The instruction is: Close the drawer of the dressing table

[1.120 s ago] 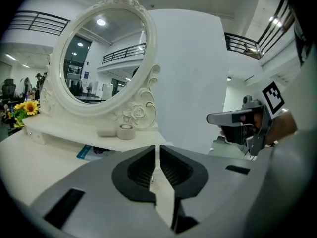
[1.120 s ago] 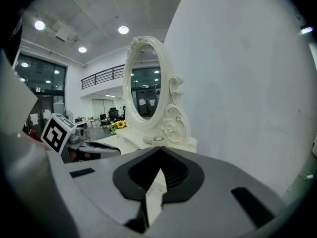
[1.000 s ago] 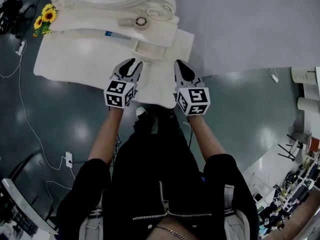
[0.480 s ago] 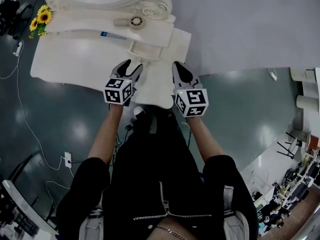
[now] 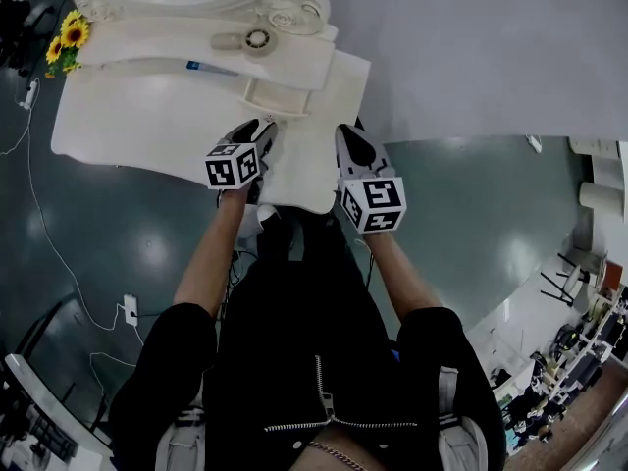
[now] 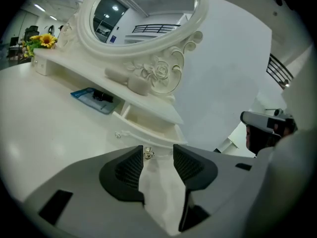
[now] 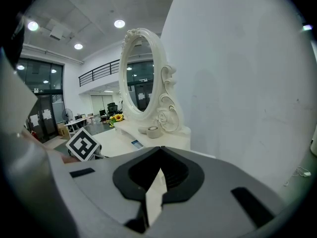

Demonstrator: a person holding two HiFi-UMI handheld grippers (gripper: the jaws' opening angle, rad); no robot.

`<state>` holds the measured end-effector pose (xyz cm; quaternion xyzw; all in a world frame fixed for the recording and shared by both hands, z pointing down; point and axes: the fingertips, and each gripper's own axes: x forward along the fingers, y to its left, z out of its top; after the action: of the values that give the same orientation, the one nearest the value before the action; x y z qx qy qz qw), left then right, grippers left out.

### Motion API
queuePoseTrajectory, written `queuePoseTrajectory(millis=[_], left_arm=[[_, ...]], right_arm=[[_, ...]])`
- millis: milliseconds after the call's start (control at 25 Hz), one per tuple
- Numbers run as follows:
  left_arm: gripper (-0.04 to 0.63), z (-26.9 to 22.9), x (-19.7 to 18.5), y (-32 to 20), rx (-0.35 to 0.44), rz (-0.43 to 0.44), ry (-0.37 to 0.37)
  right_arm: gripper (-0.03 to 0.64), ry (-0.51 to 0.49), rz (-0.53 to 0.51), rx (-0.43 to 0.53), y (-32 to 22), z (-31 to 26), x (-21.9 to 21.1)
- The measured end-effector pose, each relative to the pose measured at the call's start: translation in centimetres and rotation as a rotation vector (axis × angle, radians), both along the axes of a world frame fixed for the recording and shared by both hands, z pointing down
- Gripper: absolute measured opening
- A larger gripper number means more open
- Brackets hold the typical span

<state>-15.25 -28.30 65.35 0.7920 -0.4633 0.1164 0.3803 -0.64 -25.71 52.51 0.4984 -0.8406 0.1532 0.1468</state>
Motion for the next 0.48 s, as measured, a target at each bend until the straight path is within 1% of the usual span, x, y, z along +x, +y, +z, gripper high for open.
queuePoseTrajectory(millis=[120, 400, 480], left_arm=[[0.189, 1.3, 0.2, -0.3, -0.043, -0.017, -0.002], [0.178, 3.7, 0.4, -1.0, -0.106, -0.056, -0.012], [0.143, 4.2, 0.1, -0.9, -0.109, -0.076, -0.012]], right_arm=[[0.006, 0.000, 0.007, -0.009, -0.2, 0.2, 0.5], [0.006, 0.005, 0.021, -0.021, -0.9, 0.5, 1.9], [0.006, 0.004, 0.027, -0.027, -0.9, 0.7, 2.3]])
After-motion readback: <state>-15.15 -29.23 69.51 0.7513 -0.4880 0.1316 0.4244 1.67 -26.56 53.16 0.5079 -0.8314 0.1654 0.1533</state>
